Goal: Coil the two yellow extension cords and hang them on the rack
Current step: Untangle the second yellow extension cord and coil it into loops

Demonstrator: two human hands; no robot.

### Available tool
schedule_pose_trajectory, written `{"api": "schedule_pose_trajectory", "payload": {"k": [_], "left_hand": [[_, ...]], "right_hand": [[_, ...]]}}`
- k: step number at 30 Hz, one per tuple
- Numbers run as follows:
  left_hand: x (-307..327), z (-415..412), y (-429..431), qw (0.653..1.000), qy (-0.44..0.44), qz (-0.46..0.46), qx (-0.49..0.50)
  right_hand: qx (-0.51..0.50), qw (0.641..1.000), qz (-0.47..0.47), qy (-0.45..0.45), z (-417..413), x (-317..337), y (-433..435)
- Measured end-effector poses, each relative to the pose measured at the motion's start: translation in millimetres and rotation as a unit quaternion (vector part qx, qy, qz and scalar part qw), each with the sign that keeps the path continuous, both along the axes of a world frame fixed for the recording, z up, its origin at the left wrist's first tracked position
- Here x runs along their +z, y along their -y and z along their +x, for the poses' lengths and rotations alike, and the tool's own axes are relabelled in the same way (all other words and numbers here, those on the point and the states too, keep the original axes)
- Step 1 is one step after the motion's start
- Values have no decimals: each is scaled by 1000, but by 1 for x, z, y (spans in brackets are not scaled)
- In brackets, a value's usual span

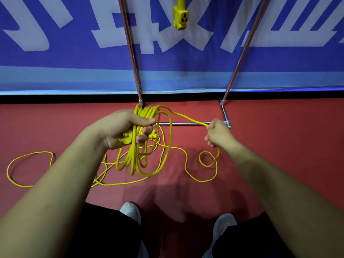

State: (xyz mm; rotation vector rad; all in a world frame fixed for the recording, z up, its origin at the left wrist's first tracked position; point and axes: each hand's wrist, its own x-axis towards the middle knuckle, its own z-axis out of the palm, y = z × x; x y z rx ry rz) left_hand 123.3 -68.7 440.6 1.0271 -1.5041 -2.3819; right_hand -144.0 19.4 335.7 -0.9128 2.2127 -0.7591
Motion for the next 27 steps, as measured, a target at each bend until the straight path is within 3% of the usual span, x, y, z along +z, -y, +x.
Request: {"api": "schedule_pose_trajectory", "payload": {"k": [2, 5, 7, 12, 16, 22, 24, 27], "left_hand": [[-2, -3, -1, 1000, -4, 4, 17], [-5, -7, 6, 992, -46, 26, 118], [-6, -7, 12, 984, -45, -10, 173], [-16, -8, 12, 975, 40, -164, 146], [-17, -19, -6, 986, 40, -103, 124], [-17, -34, -33, 998, 16, -3, 57], [-12, -36, -30, 997, -10, 9, 70], [-8, -38, -31, 999, 0, -22, 29]], "right_hand": [[12, 999, -18, -30, -3, -6, 1], [107, 988, -6, -109, -1, 0, -2], [171, 977, -11, -129, 5, 13, -5], [400, 912, 37, -78, 31, 62, -15], [473, 879, 56, 12, 44, 84, -22], [395, 881, -58, 256, 42, 94, -25], [339, 889, -121, 284, 38, 92, -24], [283, 910, -181, 244, 33, 86, -18]]}}
